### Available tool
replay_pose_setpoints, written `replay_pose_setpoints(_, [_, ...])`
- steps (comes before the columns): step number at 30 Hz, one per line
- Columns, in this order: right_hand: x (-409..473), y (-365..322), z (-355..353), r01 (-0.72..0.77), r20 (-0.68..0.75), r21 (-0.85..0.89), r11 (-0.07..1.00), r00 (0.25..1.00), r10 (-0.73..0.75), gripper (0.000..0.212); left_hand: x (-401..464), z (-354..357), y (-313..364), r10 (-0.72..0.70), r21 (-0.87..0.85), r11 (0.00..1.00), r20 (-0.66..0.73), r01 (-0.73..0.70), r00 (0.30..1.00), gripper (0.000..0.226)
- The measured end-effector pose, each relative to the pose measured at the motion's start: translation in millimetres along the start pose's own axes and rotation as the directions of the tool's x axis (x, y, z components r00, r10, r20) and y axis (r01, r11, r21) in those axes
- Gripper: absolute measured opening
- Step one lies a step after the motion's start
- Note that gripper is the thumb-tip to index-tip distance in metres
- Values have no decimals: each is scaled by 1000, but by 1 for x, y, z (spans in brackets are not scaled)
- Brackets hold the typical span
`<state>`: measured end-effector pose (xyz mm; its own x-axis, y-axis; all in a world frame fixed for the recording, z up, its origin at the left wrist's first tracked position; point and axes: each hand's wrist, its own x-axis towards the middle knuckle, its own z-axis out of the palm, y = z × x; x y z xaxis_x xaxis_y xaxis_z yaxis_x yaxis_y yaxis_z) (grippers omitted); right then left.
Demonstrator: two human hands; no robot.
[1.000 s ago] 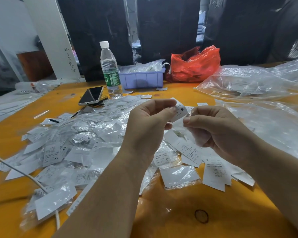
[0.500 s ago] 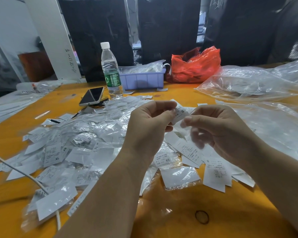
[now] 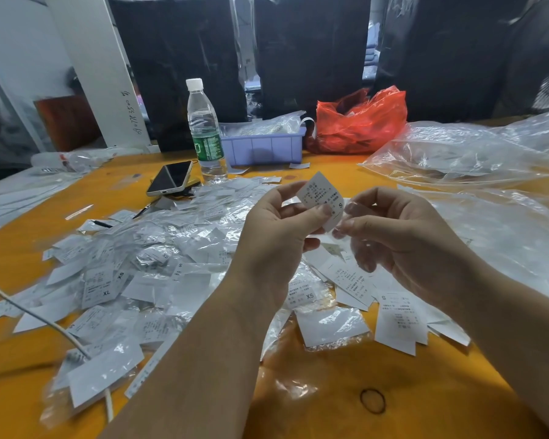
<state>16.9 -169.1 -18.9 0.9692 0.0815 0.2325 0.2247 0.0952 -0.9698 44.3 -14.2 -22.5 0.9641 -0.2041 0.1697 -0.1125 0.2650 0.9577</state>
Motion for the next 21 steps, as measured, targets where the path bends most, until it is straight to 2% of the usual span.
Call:
replay_pose_setpoints(3, [1,1,-1,-4,-12,13,1000,1000,5,39,1,-1,-1,-28,-3,1000,-14,28,999,35])
replay_pose_setpoints(8, [1,2,-2,6,-38,2,1000,999,-6,21,3,-1,-4,-78,22,997,-53,79,996,20])
replay_pose_setpoints(14, [1,0,-2,-12,-47,6,1000,999,12,20,3,-2,-4,-124,39,991,-91,128,988,19])
replay_pose_setpoints(21, [0,1,-2,-11,-11,-87,996,1000,10,17,2,-2,-3,-90,99,990,-100,100,991,16])
